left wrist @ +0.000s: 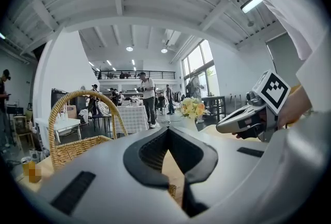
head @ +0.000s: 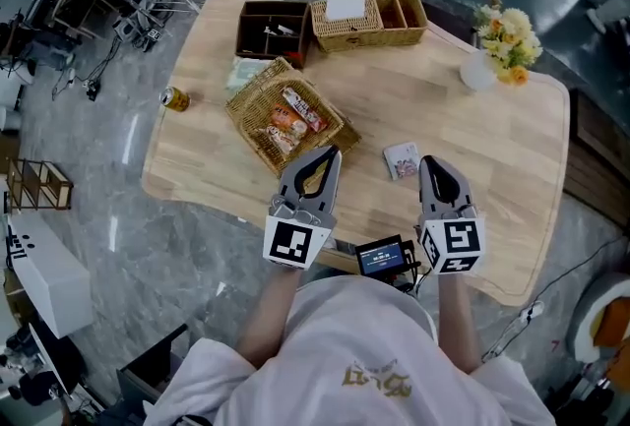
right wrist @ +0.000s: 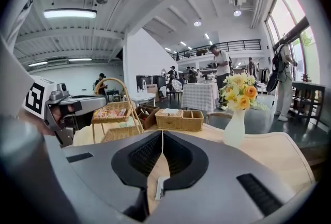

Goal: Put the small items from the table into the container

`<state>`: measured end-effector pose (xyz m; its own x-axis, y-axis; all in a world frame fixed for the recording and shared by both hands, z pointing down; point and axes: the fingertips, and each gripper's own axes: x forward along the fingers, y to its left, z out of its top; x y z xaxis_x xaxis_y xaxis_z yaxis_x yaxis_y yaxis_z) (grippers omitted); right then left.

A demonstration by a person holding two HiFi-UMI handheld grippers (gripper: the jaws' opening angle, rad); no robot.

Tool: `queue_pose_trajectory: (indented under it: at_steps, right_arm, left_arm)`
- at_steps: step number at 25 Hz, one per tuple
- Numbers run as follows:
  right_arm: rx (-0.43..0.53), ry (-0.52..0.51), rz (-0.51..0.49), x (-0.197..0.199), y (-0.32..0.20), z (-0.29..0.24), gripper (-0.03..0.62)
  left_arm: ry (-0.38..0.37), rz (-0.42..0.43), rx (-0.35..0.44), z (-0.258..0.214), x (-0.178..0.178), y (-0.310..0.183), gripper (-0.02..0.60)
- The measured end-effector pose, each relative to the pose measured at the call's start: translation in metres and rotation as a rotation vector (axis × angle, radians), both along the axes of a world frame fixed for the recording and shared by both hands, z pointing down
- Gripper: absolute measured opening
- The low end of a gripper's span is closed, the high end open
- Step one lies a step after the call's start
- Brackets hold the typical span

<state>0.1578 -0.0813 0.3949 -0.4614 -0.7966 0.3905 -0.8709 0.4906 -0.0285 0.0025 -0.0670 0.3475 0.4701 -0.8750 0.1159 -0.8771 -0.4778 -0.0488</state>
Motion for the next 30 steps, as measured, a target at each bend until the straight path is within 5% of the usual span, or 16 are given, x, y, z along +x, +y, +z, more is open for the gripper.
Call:
queue_pose_trajectory:
  at_steps: [30]
  right_arm:
    - [-0.257,0.056,-0.025,0.021,0.005,0.111,0.022]
  left_arm:
    - [-0.086,0.131,-0.098,0.100,0.051,-0.023,-0.006]
